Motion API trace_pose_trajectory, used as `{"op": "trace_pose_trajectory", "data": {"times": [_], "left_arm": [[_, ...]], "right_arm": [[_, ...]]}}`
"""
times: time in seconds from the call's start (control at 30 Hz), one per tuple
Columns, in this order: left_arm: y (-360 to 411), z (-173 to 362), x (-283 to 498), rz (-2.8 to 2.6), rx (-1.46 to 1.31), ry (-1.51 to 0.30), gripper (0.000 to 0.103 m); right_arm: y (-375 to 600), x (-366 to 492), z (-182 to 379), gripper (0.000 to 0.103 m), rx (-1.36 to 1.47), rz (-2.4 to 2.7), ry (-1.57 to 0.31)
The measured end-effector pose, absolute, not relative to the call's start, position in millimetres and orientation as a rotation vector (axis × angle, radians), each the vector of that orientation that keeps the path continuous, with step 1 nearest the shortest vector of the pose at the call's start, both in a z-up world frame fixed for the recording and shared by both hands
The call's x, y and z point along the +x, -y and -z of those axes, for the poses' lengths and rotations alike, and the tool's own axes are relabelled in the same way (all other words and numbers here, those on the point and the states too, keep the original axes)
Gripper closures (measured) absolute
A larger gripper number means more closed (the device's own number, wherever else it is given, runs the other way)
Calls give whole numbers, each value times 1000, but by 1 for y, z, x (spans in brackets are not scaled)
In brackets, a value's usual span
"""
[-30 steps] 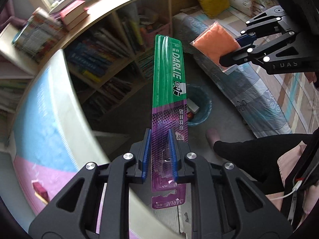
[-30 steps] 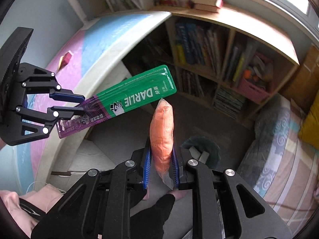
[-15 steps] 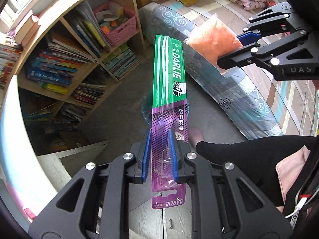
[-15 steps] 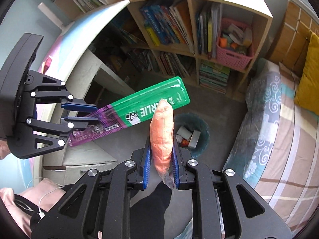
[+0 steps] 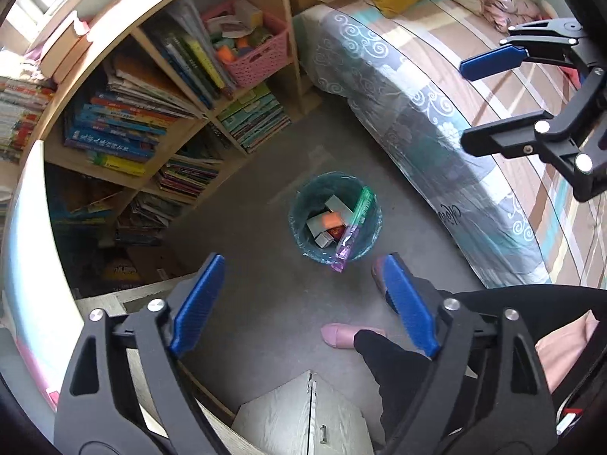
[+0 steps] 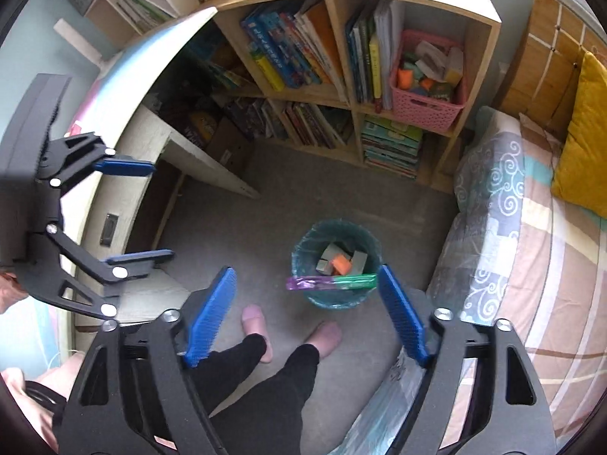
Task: Collect trash
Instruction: 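Open both tools to drop the bag and toothbrush pack into the wastebasket, then move both open tools back over the mat toward the sponge and box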
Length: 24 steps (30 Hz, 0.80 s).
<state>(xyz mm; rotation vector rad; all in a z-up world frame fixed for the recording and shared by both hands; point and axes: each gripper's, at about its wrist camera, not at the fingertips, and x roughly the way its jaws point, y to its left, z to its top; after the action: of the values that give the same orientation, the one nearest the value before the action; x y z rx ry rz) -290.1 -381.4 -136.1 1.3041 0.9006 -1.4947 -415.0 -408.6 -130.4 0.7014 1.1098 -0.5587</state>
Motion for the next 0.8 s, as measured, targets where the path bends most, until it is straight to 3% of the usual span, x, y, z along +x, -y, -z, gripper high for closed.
{"op": "trace_pose_trajectory", "data": {"times": [0.8], "left_arm": [[330, 92, -226, 1379, 1127, -882, 10]], "right_arm": [[386, -357, 109, 14, 586, 494, -1114]]}}
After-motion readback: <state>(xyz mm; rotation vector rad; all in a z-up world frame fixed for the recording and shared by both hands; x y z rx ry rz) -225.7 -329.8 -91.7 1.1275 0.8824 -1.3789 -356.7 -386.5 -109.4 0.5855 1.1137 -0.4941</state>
